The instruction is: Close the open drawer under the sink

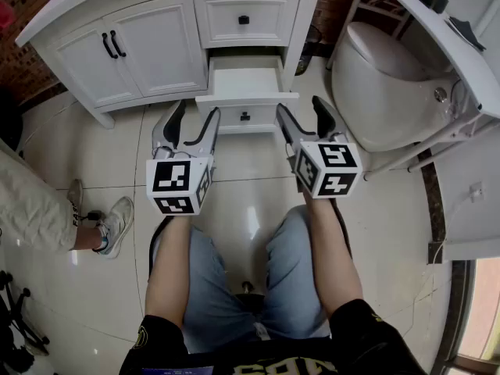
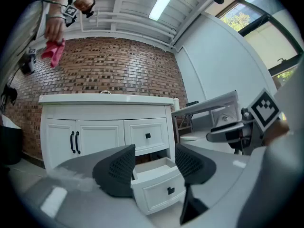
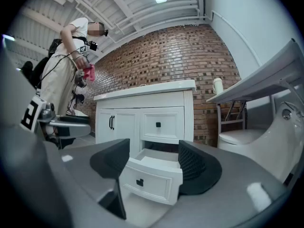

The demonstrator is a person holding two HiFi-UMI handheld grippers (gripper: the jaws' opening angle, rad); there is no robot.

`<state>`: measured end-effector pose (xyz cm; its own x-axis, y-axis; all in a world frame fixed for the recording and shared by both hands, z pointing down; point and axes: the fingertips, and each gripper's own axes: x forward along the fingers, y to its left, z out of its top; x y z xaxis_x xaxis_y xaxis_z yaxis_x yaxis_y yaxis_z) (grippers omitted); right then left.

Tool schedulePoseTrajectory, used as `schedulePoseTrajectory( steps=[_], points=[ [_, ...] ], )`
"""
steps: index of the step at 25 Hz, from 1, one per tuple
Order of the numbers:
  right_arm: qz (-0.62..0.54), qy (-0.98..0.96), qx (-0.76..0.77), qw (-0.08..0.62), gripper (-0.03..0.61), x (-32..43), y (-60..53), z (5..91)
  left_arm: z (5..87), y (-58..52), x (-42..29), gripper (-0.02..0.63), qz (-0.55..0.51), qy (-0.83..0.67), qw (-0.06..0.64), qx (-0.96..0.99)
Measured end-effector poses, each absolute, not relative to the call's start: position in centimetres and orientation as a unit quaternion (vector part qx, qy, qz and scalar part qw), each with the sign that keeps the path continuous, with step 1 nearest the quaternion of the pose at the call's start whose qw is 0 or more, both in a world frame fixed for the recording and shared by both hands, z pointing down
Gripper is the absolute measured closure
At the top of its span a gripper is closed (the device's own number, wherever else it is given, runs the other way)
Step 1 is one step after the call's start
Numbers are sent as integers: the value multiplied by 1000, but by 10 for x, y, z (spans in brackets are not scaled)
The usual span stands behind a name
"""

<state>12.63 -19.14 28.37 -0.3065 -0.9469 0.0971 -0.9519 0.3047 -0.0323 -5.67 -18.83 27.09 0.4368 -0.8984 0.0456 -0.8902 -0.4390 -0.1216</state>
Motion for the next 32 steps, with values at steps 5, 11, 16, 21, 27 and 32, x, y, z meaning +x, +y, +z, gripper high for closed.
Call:
schedulePoseTrajectory(
  steps=[5, 11, 16, 21, 27, 32],
  points=[
    [28, -818, 571, 63, 279, 135, -195, 293, 276, -198, -53, 353, -33, 520, 23, -853],
    [59, -833, 545, 79, 298, 132, -196, 344, 279, -205, -54, 353, -33, 522, 22, -852],
    [67, -842, 526, 97, 302, 122, -206, 371, 282, -210, -59, 353, -33, 525, 15, -851],
    [68, -855, 502, 107, 309, 105, -220, 390, 281, -212, -61, 353, -33, 523, 18, -852],
    [85, -865, 477, 132, 318, 89, -239, 425, 289, -217, -56, 353, -40, 519, 12, -854],
    [99, -870, 458, 155, 327, 69, -254, 455, 289, -220, -53, 353, -37, 514, 9, -857]
  ],
)
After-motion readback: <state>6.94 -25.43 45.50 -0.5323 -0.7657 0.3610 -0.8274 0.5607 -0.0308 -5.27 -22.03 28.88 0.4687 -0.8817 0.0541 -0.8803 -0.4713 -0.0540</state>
